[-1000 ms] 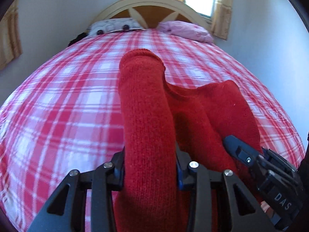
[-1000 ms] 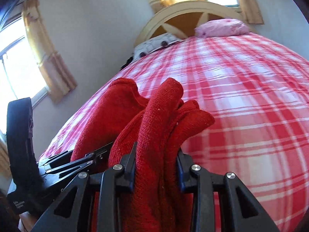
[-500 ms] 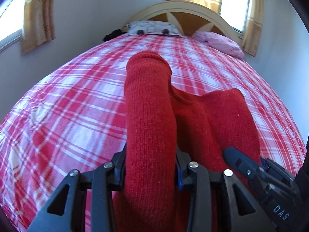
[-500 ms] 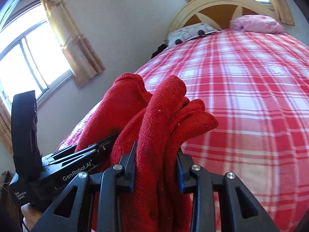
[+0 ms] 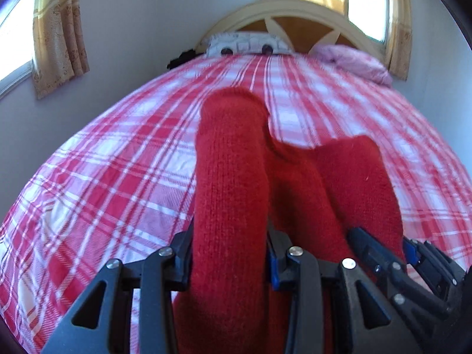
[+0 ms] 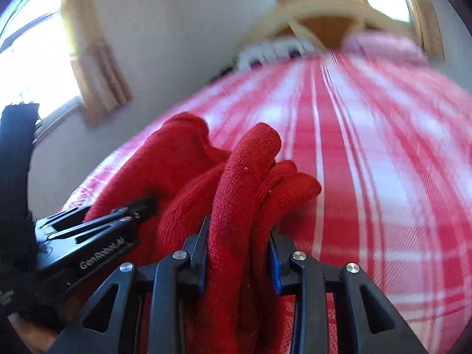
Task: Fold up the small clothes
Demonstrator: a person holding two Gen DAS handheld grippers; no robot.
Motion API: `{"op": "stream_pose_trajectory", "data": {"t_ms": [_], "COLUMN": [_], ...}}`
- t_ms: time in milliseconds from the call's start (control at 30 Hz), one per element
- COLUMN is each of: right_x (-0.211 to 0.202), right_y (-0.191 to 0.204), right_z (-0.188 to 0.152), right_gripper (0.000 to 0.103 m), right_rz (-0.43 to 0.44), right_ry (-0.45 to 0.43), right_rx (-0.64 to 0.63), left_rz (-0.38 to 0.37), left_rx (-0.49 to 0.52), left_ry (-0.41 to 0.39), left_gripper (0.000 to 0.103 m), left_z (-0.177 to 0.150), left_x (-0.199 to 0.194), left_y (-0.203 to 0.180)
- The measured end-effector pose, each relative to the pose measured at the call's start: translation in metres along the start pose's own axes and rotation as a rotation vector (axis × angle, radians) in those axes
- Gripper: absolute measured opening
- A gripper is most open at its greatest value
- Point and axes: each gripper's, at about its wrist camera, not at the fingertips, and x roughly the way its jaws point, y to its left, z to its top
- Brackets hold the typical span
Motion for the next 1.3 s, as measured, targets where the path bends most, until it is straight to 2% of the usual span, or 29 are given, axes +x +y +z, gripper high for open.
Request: {"op": "stream_pose_trajectory", "data": {"t_ms": [67,133,367,400,433,500,567,633,733,800,833,933,1033,1133,1200,1300], "right_x": [0.005,0.007,0.012,0.013,0.014,0.010,0.000,-0.016,-0.045,-0.060,-0.061,-0.048,-0.020,0.014,0.014,0.013], "right_y": [-0.014,-0.016,-0.029,-0.033,-0.038,-0.045,-0.052,-0.056,-0.043,-0.023,-0.015,0.012,0.023,0.007,-0.001,0.001], "right_z": [0.001,0.000,-0.003,-0.002,-0.002,-0.004,-0.008,-0.012,-0.010,-0.001,0.003,0.018,0.022,0.011,0.013,0.011], "right_gripper": [0.034,0.035,0.042,0.044,0.048,0.049,0.051,0.051,0.051,0.039,0.036,0.036,0.036,0.036,0.036,0.036], "right_rz": [0.039,0.049,0.098,0.107,0.128,0.173,0.195,0.182,0.064,-0.017,-0.024,-0.006,-0.016,-0.062,-0.039,-0.044], "right_ry": [0.023,0.027,0.047,0.051,0.060,0.072,0.073,0.046,-0.059,-0.131,-0.138,-0.114,-0.070,0.029,0.026,0.023], "right_rx": [0.062,0.071,0.139,0.156,0.180,0.218,0.246,0.250,0.146,0.024,-0.016,-0.138,-0.199,-0.149,-0.106,-0.118], "left_rz": [0.028,0.015,-0.029,-0.032,-0.033,-0.041,-0.067,-0.081,-0.058,-0.033,-0.021,0.023,0.035,0.062,0.058,0.053], "left_rx": [-0.013,-0.042,-0.095,-0.100,-0.108,-0.139,-0.178,-0.197,-0.206,-0.195,-0.188,-0.169,-0.165,-0.168,-0.169,-0.174], "left_ry": [0.012,-0.003,0.019,0.026,0.036,0.061,0.069,0.054,0.021,0.011,0.007,0.004,0.028,0.033,0.033,0.032], "left_gripper": [0.040,0.048,0.056,0.061,0.070,0.081,0.085,0.089,0.089,0.089,0.089,0.089,0.090,0.094,0.097,0.098], "left_z": [-0.006,-0.008,-0.006,-0.006,-0.007,-0.011,-0.017,-0.026,-0.039,-0.045,-0.046,-0.046,-0.045,-0.046,-0.047,-0.048], "left_x": [0.014,0.015,0.017,0.016,0.015,0.008,-0.005,-0.023,-0.043,-0.050,-0.051,-0.046,-0.034,-0.027,-0.024,-0.018], "left_y": [0.000,0.007,0.020,0.022,0.027,0.040,0.057,0.073,0.085,0.082,0.080,0.070,0.063,0.062,0.063,0.063]}}
